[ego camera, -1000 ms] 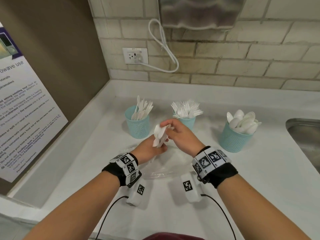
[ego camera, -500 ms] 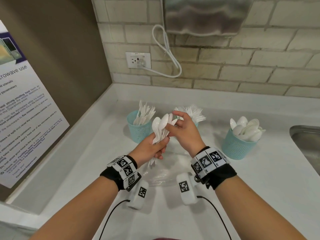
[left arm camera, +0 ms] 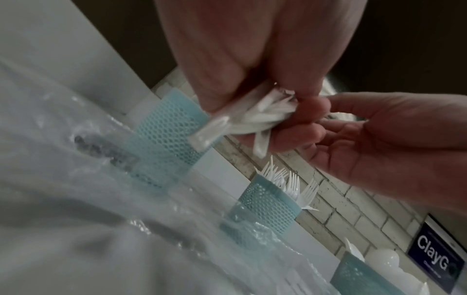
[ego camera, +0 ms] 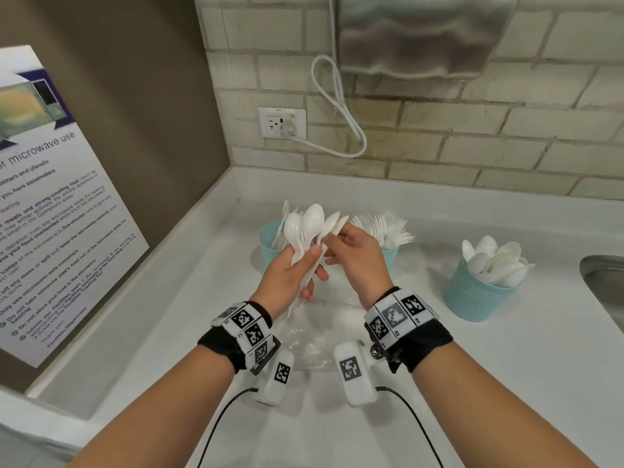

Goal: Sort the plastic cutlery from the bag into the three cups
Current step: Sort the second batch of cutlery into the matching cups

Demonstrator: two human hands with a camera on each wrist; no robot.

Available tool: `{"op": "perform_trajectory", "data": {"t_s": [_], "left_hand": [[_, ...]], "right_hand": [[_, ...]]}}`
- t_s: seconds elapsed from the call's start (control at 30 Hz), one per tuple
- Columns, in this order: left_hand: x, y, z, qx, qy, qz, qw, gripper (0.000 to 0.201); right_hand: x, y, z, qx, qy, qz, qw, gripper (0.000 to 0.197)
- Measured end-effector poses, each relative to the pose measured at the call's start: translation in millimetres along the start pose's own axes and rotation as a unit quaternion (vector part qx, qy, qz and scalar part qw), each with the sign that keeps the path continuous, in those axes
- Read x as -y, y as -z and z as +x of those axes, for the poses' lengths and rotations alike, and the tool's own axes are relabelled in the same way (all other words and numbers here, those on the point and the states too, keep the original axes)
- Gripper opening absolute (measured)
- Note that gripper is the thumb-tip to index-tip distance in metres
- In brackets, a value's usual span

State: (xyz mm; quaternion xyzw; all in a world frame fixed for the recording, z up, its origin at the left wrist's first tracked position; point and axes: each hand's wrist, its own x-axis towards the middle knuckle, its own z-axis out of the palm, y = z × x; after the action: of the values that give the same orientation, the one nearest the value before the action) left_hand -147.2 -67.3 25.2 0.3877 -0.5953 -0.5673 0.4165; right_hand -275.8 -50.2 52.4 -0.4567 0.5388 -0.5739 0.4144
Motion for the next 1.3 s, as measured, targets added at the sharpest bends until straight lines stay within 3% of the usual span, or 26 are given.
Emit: {"op": "perform_trajectory", "data": {"t_s": [0.1, 0.2, 0.37, 0.47, 0.63, 0.77, 0.83, 0.9, 1.0, 1.1, 1.3], "left_hand": [[-3, 4, 0, -0.031, -0.013, 0.006, 0.999, 0.027], [-5, 12, 2, -0.096, -0.024, -0.007, 0.995, 0.027], [-11, 42, 11, -0.185, -0.038, -0.016, 0.982, 0.017], [-13, 58, 12, -0.213, -0.049, 0.019, 0.976, 0.010], [-13, 61, 11, -0.183, -0.055, 0.021, 0.981, 0.012], [-11, 58, 10, -0.164, -0.060, 0.033, 0.984, 0.017], [-11, 57, 11, -0.152, -0.069, 0.053, 0.985, 0.016], [-11, 54, 11, -0.144, -0.071, 0.058, 0.985, 0.014], [-11, 45, 13, -0.131, -0.069, 0.051, 0.988, 0.011], [-12, 35, 17, -0.112, -0.074, 0.048, 0.990, 0.007], [-6, 16, 21, -0.094, -0.073, 0.085, 0.989, 0.012]], "right_hand": [[5, -6, 6, 0.008, 0.010, -0.039, 0.999, 0.014], [18, -16, 19, 0.010, 0.031, -0.072, 0.997, 0.021], [57, -26, 47, -0.073, 0.130, -0.040, 0.988, 0.014], [65, -38, 58, -0.055, 0.174, -0.050, 0.982, 0.017], [28, -61, 76, 0.019, 0.100, -0.192, 0.976, 0.028], [13, -60, 74, 0.048, 0.072, -0.354, 0.931, 0.043], [19, -58, 67, 0.021, 0.107, -0.341, 0.934, 0.044], [27, -57, 58, 0.038, 0.126, -0.238, 0.962, 0.039], [34, -55, 40, 0.085, 0.088, -0.116, 0.986, 0.038], [33, -47, 33, 0.066, 0.080, -0.116, 0.988, 0.024], [24, -28, 35, 0.073, 0.082, -0.174, 0.979, 0.028]]}}
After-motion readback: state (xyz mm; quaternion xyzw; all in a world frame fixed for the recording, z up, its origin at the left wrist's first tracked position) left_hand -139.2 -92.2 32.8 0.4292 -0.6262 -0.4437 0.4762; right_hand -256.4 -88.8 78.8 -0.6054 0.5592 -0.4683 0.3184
